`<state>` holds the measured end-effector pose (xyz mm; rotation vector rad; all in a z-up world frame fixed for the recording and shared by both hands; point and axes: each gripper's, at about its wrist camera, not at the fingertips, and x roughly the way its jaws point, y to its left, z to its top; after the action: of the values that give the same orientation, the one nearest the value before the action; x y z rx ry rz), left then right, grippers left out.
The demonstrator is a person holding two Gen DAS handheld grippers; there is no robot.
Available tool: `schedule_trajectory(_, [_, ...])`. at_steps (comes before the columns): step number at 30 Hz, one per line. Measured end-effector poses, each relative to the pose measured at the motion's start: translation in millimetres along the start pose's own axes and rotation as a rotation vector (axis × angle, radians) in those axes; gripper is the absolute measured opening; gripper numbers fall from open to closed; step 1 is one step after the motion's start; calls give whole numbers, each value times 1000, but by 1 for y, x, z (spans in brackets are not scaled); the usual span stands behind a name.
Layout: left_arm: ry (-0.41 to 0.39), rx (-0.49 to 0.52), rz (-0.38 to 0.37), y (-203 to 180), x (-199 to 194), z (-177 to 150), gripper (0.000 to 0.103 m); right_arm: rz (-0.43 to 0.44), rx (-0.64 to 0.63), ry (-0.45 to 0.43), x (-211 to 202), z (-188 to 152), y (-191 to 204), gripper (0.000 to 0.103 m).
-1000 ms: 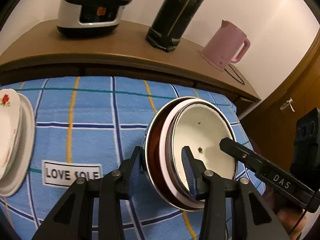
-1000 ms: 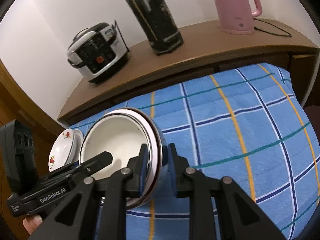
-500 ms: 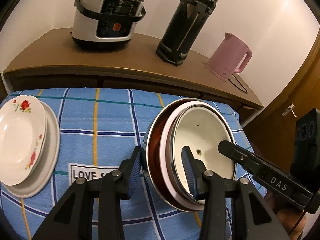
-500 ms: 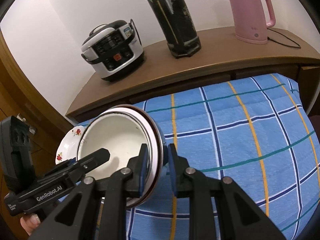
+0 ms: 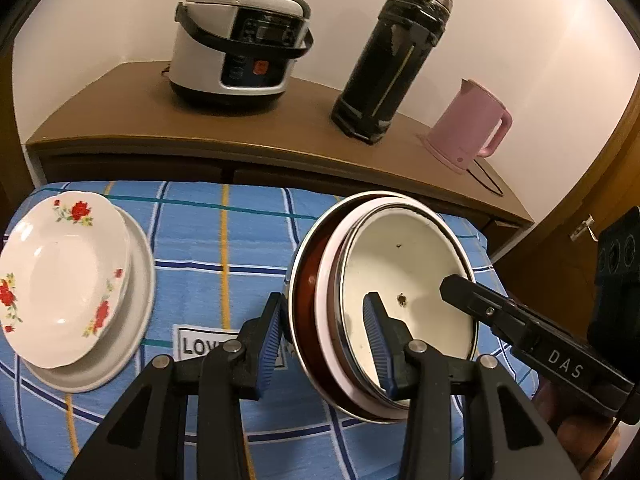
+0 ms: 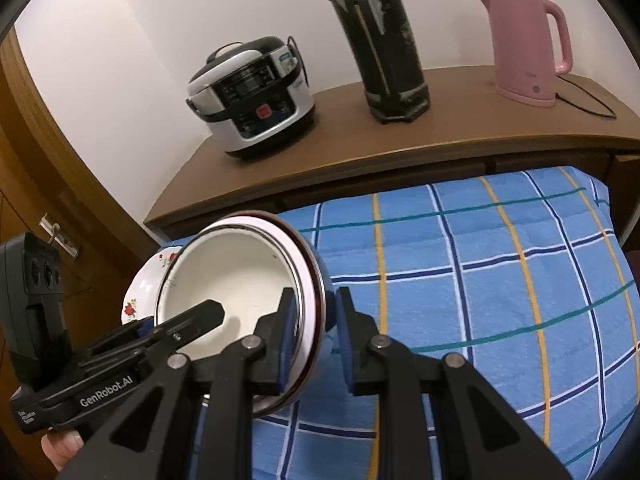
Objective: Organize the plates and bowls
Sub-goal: 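Carry the bowl stack with both grippers over the red-flower plate stack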
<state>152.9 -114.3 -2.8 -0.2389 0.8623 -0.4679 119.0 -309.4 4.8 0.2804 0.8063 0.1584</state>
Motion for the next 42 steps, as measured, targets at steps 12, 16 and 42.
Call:
schedule_trajectory(12, [-26,-29,34,30,-17,2,43,25,-55,10,13,3,35,20])
schedule_trajectory(16, [-35,-39,47,39,-25,3,43,35,-70,14,18,2,48,20])
schedule_trajectory(42, [-80,-107,164,104,-63,9,43,88,-222,79,62,16,133,20])
